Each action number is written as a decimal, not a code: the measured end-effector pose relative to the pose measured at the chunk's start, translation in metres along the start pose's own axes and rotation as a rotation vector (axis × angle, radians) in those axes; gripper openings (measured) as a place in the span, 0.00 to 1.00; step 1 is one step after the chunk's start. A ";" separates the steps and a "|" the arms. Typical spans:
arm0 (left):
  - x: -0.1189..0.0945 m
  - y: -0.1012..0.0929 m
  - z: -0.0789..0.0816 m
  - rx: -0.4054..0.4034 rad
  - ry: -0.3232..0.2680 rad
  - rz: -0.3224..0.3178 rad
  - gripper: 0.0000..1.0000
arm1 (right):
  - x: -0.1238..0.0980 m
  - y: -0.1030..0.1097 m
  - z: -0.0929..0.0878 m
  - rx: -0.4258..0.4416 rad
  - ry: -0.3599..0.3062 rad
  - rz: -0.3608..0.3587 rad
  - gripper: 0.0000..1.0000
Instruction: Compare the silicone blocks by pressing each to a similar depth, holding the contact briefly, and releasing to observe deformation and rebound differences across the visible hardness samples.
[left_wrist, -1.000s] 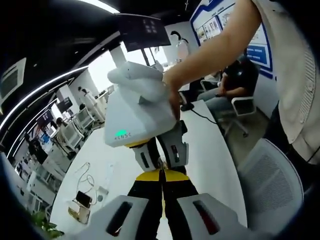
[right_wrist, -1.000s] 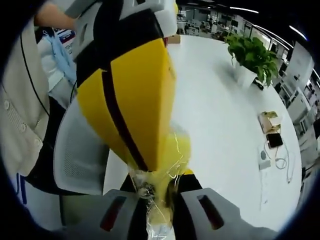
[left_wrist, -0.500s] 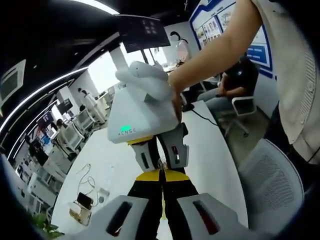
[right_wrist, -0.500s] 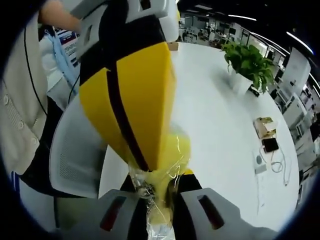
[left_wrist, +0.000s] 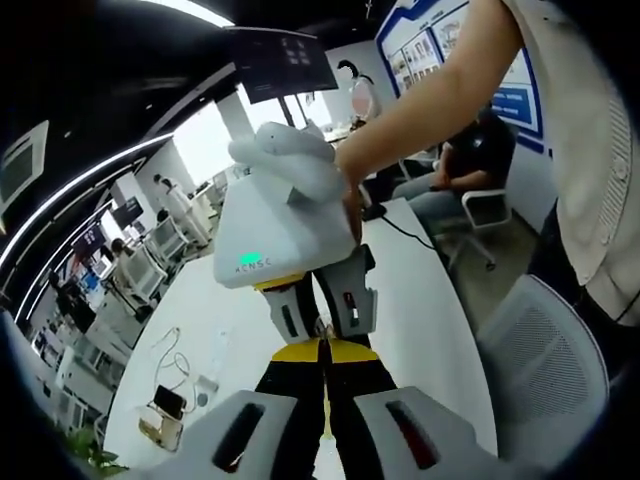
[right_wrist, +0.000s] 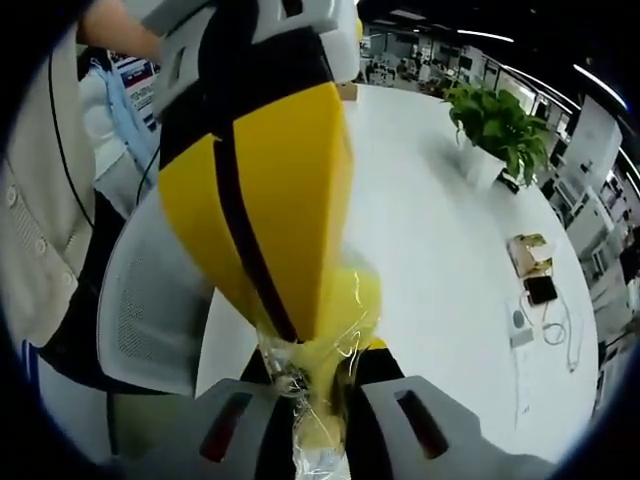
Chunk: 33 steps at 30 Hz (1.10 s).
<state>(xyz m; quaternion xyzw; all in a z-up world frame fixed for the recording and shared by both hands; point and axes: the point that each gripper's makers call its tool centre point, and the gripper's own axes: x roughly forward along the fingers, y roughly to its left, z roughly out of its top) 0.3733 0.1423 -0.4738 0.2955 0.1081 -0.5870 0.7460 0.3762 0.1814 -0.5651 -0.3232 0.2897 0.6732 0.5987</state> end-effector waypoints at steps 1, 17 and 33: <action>0.000 0.000 0.000 0.003 0.002 0.001 0.00 | 0.000 -0.001 0.000 -0.003 0.001 -0.004 0.04; 0.003 0.001 -0.003 0.004 0.007 -0.004 0.00 | 0.002 -0.002 -0.003 0.001 0.005 0.007 0.04; 0.003 0.006 -0.006 -0.022 -0.001 0.016 0.00 | 0.004 -0.007 -0.001 0.005 -0.016 -0.006 0.08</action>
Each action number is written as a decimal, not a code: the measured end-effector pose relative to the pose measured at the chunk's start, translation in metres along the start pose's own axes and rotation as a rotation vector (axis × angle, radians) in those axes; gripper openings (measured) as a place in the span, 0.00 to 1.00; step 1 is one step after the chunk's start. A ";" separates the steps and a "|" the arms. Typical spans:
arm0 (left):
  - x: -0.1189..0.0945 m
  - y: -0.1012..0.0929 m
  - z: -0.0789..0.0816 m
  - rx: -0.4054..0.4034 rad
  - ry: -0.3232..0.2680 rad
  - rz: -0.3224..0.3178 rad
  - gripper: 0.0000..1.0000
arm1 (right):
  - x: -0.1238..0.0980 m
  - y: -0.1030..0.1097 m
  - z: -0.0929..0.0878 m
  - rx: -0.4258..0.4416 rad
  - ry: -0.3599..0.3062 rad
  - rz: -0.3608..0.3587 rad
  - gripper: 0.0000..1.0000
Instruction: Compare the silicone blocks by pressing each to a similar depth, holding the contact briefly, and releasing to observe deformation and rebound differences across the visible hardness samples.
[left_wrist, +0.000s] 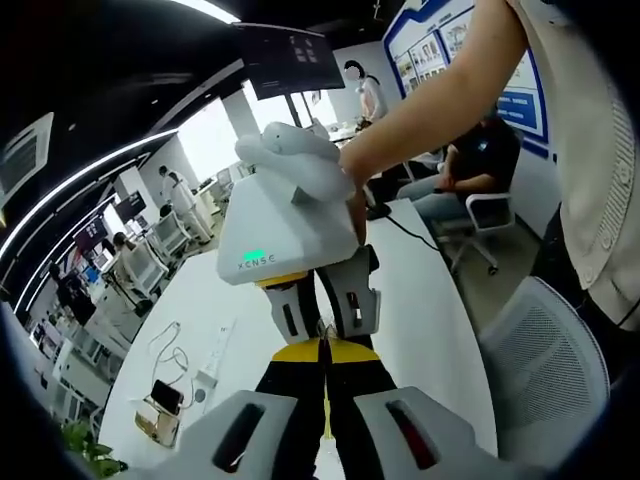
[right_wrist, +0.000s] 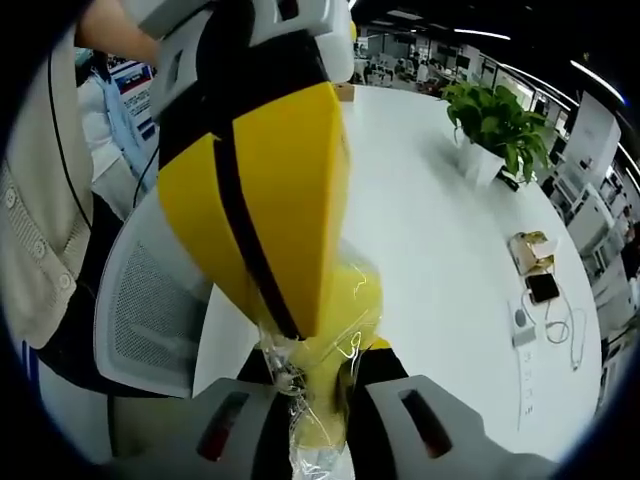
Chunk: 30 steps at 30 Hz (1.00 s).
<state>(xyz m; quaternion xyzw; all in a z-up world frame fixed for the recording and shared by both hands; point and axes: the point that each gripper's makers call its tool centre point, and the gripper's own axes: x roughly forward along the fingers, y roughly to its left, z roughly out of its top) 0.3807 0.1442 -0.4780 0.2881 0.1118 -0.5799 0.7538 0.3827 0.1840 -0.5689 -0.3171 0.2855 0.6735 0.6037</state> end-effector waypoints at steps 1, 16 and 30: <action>0.000 0.000 0.000 -0.002 -0.002 0.000 0.00 | 0.000 -0.001 0.000 -0.002 -0.001 -0.003 0.08; 0.000 0.001 -0.003 0.001 0.000 -0.001 0.00 | 0.003 -0.001 0.001 0.003 -0.020 0.004 0.12; 0.000 0.003 -0.002 0.000 0.003 0.006 0.00 | 0.004 -0.001 0.003 -0.001 -0.032 0.009 0.18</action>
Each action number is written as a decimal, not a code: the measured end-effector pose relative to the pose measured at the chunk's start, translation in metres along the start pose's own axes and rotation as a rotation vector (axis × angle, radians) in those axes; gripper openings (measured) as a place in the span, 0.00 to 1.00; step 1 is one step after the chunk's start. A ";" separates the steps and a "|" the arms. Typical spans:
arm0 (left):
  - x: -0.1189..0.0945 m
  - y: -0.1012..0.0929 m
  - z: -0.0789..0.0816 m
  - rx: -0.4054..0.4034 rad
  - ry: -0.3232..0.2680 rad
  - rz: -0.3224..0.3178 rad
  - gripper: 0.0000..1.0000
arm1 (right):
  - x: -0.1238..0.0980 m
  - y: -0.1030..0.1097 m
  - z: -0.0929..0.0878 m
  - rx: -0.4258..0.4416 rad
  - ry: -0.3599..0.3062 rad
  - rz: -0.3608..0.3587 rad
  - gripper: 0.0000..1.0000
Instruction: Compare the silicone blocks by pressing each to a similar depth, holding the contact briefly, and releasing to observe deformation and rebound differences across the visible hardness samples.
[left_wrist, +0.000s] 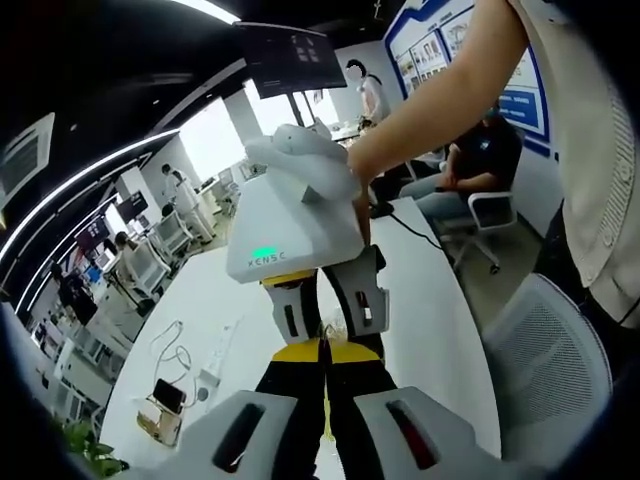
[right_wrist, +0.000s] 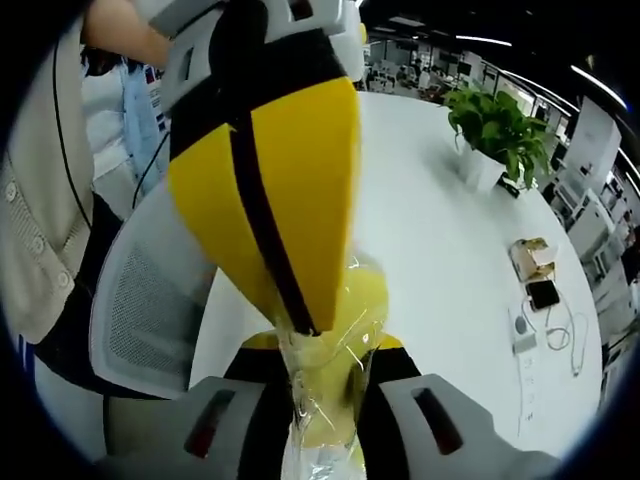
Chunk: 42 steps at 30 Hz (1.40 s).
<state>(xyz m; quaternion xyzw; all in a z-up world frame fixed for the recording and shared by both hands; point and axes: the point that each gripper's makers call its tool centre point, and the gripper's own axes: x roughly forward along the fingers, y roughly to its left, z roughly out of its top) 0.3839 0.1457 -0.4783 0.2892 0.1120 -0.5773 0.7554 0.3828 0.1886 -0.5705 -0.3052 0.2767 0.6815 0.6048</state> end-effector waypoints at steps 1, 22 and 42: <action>0.000 0.000 0.000 -0.002 0.000 -0.001 0.00 | 0.000 0.000 0.000 0.001 0.000 0.001 0.18; 0.002 0.001 -0.002 -0.001 0.001 -0.004 0.00 | -0.001 -0.003 0.004 0.002 -0.032 -0.025 0.33; 0.001 0.006 -0.012 -0.054 0.003 0.023 0.00 | -0.012 -0.010 -0.001 0.062 -0.107 -0.130 0.51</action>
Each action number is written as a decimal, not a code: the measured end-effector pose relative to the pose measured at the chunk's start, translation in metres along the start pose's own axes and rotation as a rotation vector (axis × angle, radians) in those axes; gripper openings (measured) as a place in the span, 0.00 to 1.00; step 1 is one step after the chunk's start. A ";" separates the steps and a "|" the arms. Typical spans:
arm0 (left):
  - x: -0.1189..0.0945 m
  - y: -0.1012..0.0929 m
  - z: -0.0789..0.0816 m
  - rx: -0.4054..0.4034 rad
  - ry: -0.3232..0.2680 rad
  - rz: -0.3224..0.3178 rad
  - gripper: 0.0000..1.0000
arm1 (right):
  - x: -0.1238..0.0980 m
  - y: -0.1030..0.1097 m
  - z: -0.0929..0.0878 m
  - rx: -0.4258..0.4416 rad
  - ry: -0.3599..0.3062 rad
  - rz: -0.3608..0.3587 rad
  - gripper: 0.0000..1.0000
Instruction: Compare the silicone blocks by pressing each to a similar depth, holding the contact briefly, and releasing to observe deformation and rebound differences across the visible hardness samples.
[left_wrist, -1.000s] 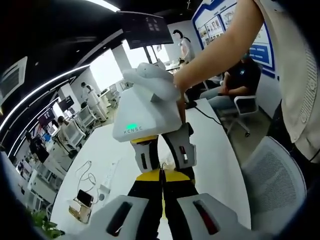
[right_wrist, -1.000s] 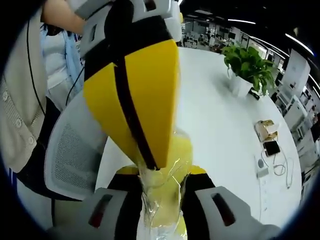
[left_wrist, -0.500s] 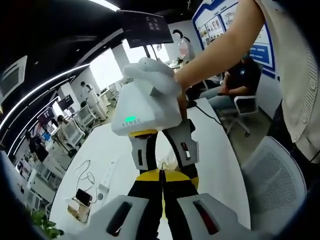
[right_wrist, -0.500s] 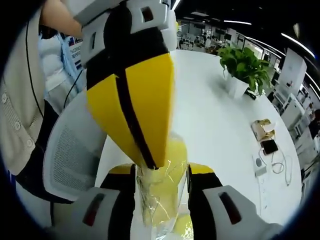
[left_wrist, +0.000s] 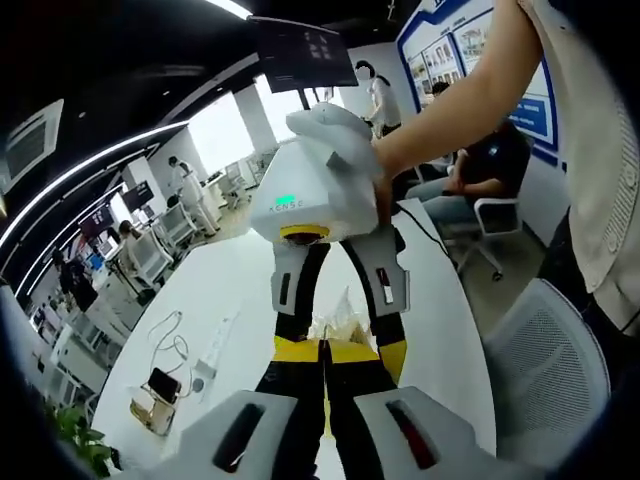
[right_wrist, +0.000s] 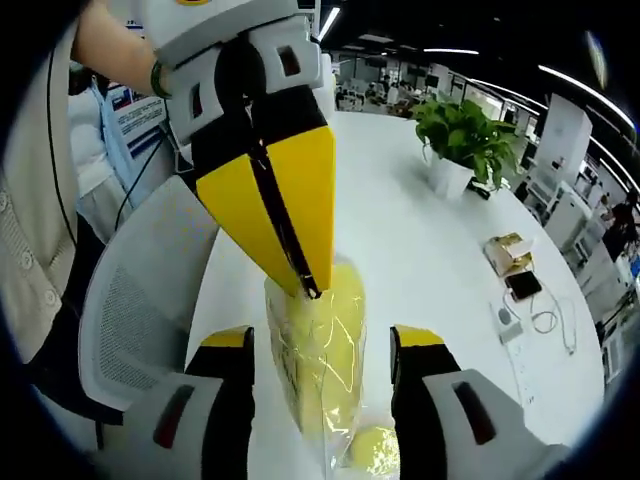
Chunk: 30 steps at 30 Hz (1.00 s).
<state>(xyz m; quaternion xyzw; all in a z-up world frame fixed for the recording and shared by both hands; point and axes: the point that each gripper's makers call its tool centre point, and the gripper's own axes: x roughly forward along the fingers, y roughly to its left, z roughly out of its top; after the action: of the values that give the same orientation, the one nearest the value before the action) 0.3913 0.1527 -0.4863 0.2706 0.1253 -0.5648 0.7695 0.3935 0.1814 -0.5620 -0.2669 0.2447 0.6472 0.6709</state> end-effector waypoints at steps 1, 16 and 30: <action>0.000 0.000 0.000 -0.002 -0.001 0.001 0.00 | 0.000 -0.001 0.000 0.004 -0.007 -0.009 0.52; -0.004 0.002 -0.006 -0.025 0.008 0.026 0.00 | -0.009 -0.005 -0.002 0.043 -0.053 -0.073 0.54; -0.004 0.000 -0.007 -0.040 0.015 0.043 0.00 | -0.017 -0.007 -0.008 0.069 -0.083 -0.121 0.57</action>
<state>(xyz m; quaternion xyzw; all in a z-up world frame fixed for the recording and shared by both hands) 0.3910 0.1604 -0.4897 0.2622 0.1365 -0.5436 0.7856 0.4000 0.1635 -0.5565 -0.2311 0.2222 0.6070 0.7271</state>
